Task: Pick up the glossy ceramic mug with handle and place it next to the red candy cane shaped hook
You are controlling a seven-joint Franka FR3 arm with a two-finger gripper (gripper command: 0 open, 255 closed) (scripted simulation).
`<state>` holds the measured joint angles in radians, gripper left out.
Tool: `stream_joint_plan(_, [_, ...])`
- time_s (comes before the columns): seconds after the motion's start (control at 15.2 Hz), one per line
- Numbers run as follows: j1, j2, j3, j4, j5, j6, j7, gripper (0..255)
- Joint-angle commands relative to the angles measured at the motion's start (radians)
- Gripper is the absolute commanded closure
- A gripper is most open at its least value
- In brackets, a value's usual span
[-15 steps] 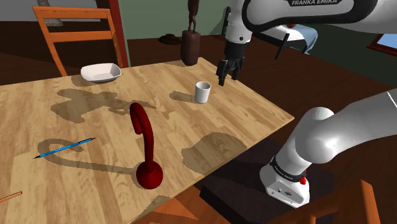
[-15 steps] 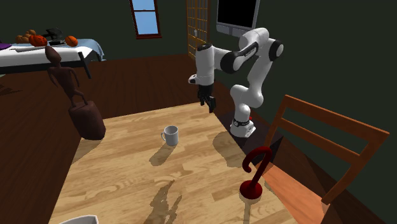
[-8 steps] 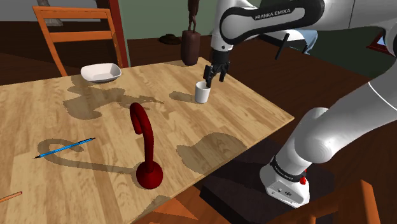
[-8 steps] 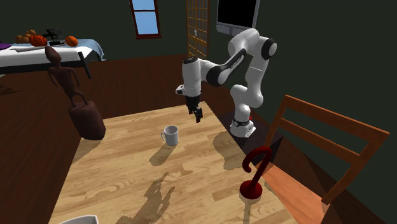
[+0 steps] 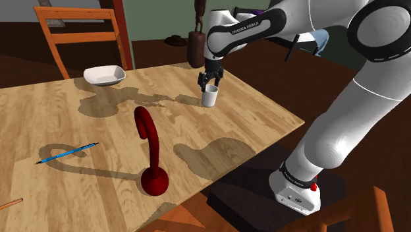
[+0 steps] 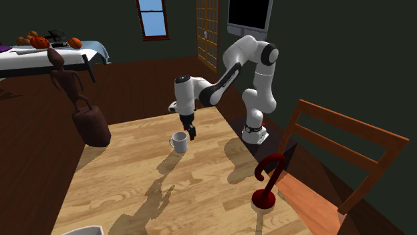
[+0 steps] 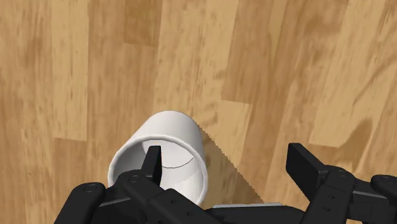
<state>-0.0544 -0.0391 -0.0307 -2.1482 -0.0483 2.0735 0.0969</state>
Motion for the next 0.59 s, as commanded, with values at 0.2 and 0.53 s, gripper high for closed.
stream_joint_plan(0.2, [-0.012, 0.146, -0.012, 0.102, -0.017, 0.051, -0.003, 0])
stream_joint_plan(0.53, [-0.014, 0.175, -0.013, 0.069, -0.018, 0.114, -0.002, 0])
